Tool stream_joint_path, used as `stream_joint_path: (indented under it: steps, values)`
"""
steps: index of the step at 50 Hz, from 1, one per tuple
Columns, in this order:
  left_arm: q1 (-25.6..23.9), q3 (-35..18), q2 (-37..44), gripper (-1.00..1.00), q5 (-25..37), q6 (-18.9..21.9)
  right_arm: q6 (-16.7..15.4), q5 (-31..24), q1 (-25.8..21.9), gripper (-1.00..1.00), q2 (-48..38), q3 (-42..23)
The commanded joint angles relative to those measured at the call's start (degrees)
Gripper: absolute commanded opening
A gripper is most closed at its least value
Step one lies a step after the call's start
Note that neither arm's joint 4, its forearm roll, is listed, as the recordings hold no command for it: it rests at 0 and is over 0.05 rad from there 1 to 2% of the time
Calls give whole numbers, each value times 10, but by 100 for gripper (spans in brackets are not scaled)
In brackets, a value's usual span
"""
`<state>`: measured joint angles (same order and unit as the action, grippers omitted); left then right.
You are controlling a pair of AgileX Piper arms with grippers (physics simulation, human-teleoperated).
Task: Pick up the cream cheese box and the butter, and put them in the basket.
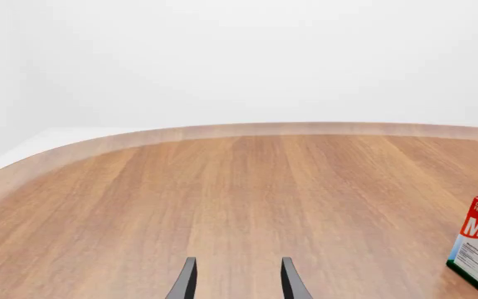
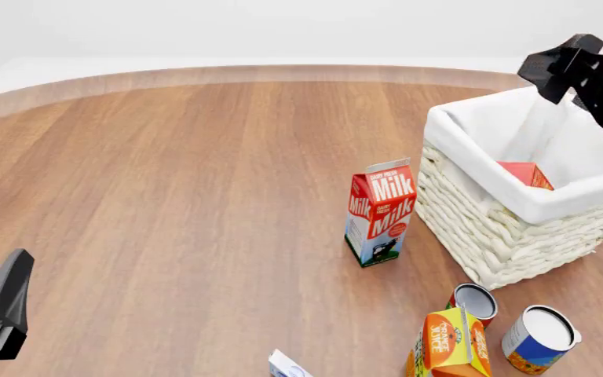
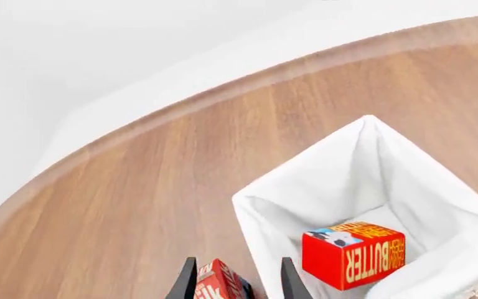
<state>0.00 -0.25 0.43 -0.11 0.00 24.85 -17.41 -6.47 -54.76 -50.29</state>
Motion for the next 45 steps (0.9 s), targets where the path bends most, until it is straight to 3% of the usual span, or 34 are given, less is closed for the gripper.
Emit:
stream_joint_path:
  steps: [1,20,45]
  values:
    - [0,0,0,100,0,0,-25,-58,-49,100,38,-28]
    - [0,0,0,100,0,0,-88,-142,-178,100,55,-85]
    - [0,0,0,100,0,0,-150,-176,-292,100,43,-91]
